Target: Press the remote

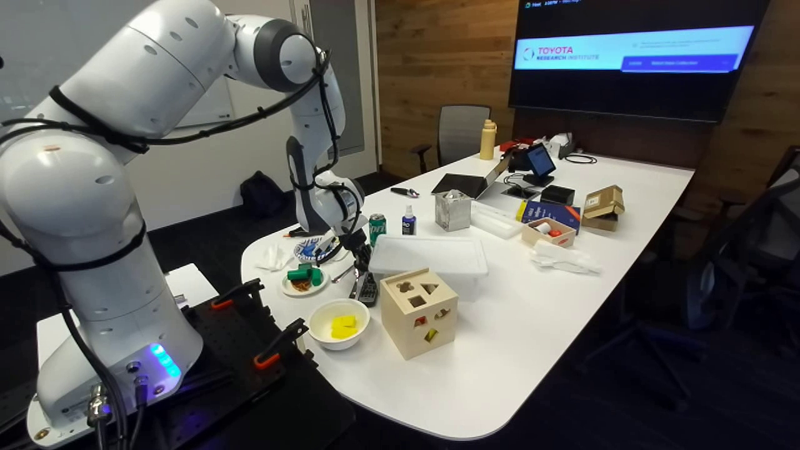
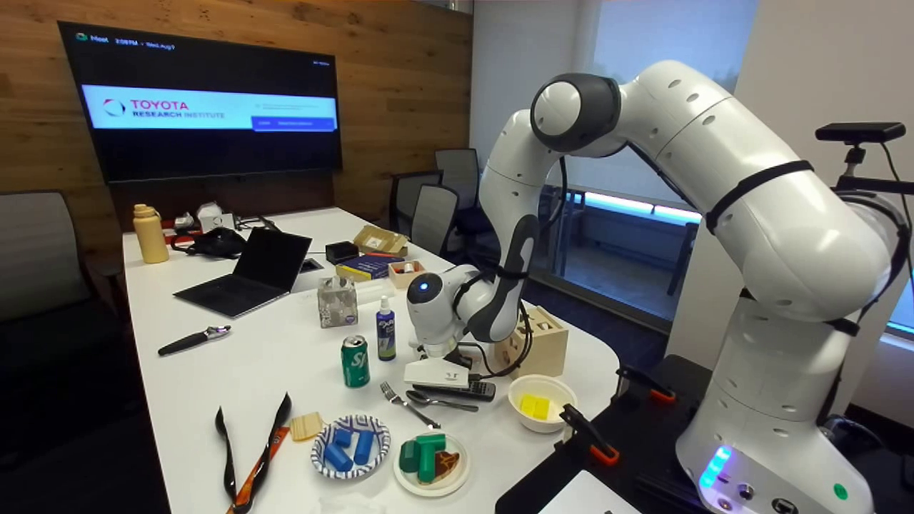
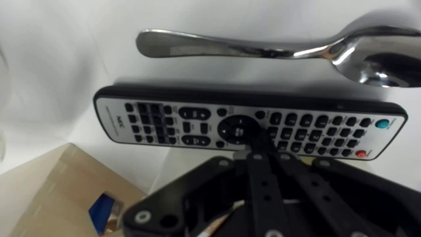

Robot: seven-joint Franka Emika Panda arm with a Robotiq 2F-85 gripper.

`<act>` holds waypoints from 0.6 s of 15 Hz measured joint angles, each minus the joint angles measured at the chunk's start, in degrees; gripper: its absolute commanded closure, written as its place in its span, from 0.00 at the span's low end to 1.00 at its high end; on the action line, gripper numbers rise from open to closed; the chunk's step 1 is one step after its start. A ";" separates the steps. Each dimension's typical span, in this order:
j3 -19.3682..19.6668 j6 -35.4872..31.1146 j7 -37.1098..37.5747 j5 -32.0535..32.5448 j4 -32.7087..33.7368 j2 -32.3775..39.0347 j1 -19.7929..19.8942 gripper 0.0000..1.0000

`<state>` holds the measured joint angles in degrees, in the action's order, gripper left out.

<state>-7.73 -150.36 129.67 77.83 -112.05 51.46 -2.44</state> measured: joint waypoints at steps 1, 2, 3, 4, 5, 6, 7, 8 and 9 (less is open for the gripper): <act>0.53 0.02 -0.30 -1.14 0.13 0.01 -0.66 1.00; 0.96 0.03 -1.04 -2.29 0.27 0.03 -1.19 1.00; 1.24 0.03 -2.30 -3.62 0.45 0.09 -1.53 1.00; 1.52 0.03 -3.65 -4.99 0.61 0.12 -1.87 1.00; 1.72 0.03 -5.04 -6.31 0.78 0.17 -2.10 1.00; 1.91 0.04 -6.41 -7.55 0.95 0.22 -2.28 1.00; 2.22 0.04 -7.52 -8.67 1.09 0.26 -2.61 1.00; 2.54 0.04 -8.40 -9.72 1.23 0.28 -2.98 1.00; 2.91 0.04 -9.19 -10.64 1.33 0.30 -3.45 1.00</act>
<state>-4.82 -150.32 120.49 67.19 -110.72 51.76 -5.89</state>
